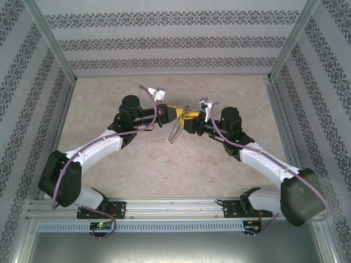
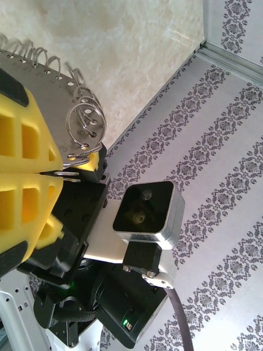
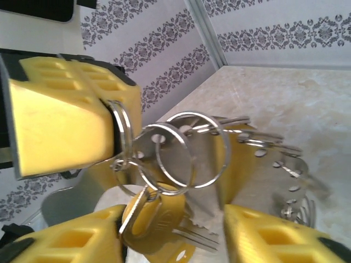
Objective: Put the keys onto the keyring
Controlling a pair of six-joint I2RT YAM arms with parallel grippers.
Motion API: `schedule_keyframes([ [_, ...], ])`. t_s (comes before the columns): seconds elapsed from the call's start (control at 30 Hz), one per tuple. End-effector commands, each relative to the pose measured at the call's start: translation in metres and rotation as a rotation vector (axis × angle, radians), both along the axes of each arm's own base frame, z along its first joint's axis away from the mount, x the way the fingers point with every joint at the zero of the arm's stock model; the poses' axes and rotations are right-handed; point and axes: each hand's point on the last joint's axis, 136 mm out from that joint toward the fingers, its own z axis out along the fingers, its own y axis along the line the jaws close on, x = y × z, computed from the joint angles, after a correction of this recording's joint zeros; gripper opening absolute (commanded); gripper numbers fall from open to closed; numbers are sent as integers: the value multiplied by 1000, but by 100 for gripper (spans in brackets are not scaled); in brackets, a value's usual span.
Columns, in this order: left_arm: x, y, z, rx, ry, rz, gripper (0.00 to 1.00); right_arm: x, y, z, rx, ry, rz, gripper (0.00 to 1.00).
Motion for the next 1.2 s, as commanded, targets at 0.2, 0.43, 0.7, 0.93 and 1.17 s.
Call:
schedule_keyframes([
  [0.2, -12, 1, 36, -56, -96, -2, 0, -4, 1, 9, -12, -71, 5, 9],
  [0.43, -11, 2, 39, -64, -113, 13, 0, -19, 7, 11, -6, -68, 91, 0],
  [0.7, -8, 3, 39, -75, -123, 25, 0, -40, 21, 12, -6, -55, 209, 0],
  [0.93, -8, 0, 38, -80, -120, 20, 0, -40, 27, 9, -13, -37, 247, 0],
  [1.17, -8, 0, 40, -83, -127, 25, 0, -33, 18, 6, -9, -19, 205, 0],
])
